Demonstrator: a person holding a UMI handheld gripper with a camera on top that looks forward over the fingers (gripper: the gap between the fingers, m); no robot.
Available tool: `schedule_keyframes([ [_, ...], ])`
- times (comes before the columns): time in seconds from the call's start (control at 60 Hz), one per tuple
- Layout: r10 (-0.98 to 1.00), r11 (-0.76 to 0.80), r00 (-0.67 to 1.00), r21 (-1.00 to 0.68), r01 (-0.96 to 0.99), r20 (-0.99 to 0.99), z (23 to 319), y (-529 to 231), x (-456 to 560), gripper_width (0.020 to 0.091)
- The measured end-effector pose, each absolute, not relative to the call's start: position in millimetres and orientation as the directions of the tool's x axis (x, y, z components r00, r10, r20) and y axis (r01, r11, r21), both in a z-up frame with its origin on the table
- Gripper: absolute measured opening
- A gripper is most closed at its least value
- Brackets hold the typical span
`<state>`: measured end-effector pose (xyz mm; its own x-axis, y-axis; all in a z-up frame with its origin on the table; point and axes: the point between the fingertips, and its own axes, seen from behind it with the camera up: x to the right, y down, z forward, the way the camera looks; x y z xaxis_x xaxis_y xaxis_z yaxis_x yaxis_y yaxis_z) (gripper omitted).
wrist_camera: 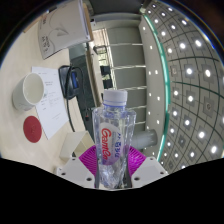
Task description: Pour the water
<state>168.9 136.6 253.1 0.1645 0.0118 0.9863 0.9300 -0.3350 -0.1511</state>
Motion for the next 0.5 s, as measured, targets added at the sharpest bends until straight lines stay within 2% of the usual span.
schedule_keyframes([
  [0.167, 0.076, -0.253, -0.188, 0.201, 0.946, 0.979, 231, 166, 132, 0.0361],
  [0.333, 0.088, -0.17, -0.478, 0.487, 0.857, 0.874, 214, 182, 105, 0.036],
  [0.5, 0.097, -0.108, -0.563, 0.571, 0.814, 0.821, 195, 187, 95, 0.0361],
])
